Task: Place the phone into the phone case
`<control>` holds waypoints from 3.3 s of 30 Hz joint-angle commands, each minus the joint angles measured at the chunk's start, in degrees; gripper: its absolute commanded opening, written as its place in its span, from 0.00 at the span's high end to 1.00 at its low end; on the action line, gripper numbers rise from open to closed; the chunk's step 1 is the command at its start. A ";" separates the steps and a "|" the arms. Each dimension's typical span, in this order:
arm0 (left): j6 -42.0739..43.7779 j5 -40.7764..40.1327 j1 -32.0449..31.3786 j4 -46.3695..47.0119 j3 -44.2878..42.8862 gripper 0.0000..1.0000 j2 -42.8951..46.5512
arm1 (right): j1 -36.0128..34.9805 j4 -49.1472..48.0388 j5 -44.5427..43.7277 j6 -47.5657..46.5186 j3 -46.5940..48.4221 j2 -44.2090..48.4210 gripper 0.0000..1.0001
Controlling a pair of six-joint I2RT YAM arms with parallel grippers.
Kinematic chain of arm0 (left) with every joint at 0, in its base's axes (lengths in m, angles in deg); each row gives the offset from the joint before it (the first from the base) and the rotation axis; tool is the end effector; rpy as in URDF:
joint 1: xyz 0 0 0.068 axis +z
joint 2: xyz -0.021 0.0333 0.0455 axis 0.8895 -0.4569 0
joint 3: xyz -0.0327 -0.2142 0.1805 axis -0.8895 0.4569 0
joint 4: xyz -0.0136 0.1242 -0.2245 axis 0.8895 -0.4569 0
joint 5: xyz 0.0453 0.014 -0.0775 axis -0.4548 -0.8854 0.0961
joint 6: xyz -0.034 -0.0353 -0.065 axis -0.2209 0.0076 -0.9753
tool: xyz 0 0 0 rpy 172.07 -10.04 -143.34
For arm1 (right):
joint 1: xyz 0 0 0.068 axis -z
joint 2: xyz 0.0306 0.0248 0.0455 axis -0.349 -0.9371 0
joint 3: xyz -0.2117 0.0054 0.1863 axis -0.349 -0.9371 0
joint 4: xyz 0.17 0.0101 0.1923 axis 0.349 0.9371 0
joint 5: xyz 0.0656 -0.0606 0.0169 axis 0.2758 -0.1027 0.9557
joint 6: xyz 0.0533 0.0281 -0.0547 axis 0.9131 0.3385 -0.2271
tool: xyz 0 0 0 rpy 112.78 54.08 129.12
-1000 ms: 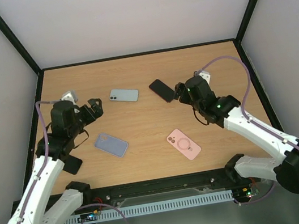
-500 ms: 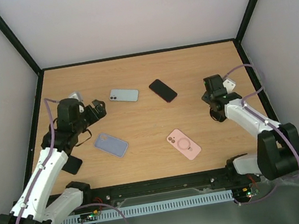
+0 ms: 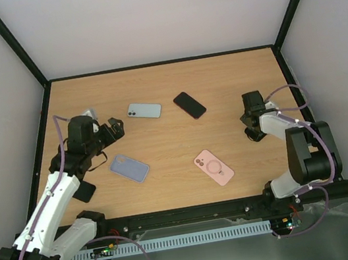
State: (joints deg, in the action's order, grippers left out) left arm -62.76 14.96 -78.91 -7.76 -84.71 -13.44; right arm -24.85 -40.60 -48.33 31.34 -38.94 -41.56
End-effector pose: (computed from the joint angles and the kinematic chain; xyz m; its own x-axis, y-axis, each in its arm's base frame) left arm 0.2205 -0.0680 0.2869 -0.6030 -0.4435 -0.6631 -0.0409 0.8473 -0.5295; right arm 0.2874 0.0114 0.1433 -0.4857 0.7642 -0.4243 0.6809 0.6352 0.3646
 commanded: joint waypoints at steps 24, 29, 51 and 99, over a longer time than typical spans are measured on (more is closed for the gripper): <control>0.46 -0.34 0.28 -1.55 0.97 0.00 3.12 | 0.51 -4.86 4.04 -2.03 -0.13 -9.93 0.90; 0.62 -0.62 0.27 -2.24 1.13 0.00 4.38 | 0.47 -2.92 3.89 -2.53 0.85 -9.96 0.98; 2.07 11.28 5.42 -0.73 3.78 0.00 0.92 | -21.11 -11.66 27.23 -17.09 2.94 2.67 0.98; 5.75 16.59 7.75 2.69 5.57 0.00 3.86 | -25.39 2.66 7.58 -37.93 39.18 -30.84 0.02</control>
State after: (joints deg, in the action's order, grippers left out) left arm -58.06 30.19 -71.46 -6.37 -79.23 -10.58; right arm -51.80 -40.63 -38.80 -3.30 -3.91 -68.16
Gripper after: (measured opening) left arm 0.998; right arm 0.975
